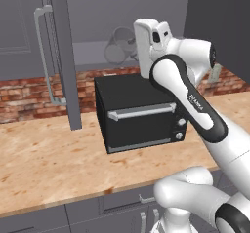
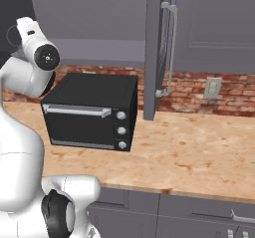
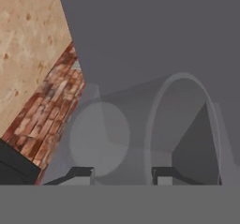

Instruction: There is a bowl on the dining counter. Grab a lemon wedge from the fridge and place it in the bowl. Then get the liquor bottle and glass cup from the cabinet and place them next to the bowl.

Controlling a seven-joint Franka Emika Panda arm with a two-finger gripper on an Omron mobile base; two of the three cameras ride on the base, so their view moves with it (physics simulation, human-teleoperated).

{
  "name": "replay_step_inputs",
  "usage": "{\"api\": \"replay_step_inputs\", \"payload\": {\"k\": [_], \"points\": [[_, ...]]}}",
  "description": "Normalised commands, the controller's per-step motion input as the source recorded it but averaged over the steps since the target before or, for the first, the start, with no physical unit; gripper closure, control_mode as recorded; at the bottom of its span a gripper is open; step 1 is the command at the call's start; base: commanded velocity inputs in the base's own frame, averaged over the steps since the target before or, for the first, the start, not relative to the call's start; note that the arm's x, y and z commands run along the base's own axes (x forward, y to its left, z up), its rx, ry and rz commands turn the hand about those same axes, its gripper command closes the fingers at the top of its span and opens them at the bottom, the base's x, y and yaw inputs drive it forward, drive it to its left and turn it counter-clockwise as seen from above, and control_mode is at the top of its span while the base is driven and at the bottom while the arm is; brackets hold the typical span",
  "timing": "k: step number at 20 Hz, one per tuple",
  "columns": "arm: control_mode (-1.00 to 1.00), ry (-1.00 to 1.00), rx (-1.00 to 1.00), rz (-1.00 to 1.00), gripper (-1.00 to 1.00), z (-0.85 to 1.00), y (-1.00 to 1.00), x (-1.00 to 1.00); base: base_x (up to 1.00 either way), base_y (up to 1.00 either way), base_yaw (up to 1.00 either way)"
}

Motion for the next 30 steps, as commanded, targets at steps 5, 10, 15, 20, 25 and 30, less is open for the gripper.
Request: {"api": "replay_step_inputs", "payload": {"k": [5, 10, 15, 20, 25, 30], "points": [[-1.0, 0.0, 0.0, 0.0, 1.0, -0.07, 0.0, -0.01, 0.0, 0.0, 0.0], [-1.0, 0.0, 0.0, -0.01, 1.0, -0.07, 0.0, -0.22, 0.0, 0.0, 0.0], [-1.0, 0.0, 0.0, -0.03, 1.0, -0.01, -0.03, -0.27, 0.0, 0.0, 0.0], [-1.0, -0.01, 0.02, -0.04, 1.0, 0.0, -0.14, -0.33, 0.0, 0.0, 0.0], [-1.0, 0.0, 0.05, -0.01, 1.0, 0.0, -0.33, -0.56, 0.0, 0.0, 0.0], [-1.0, 0.0, 0.03, 0.0, 1.0, 0.0, -0.3, -0.51, 0.0, 0.0, 0.0]]}}
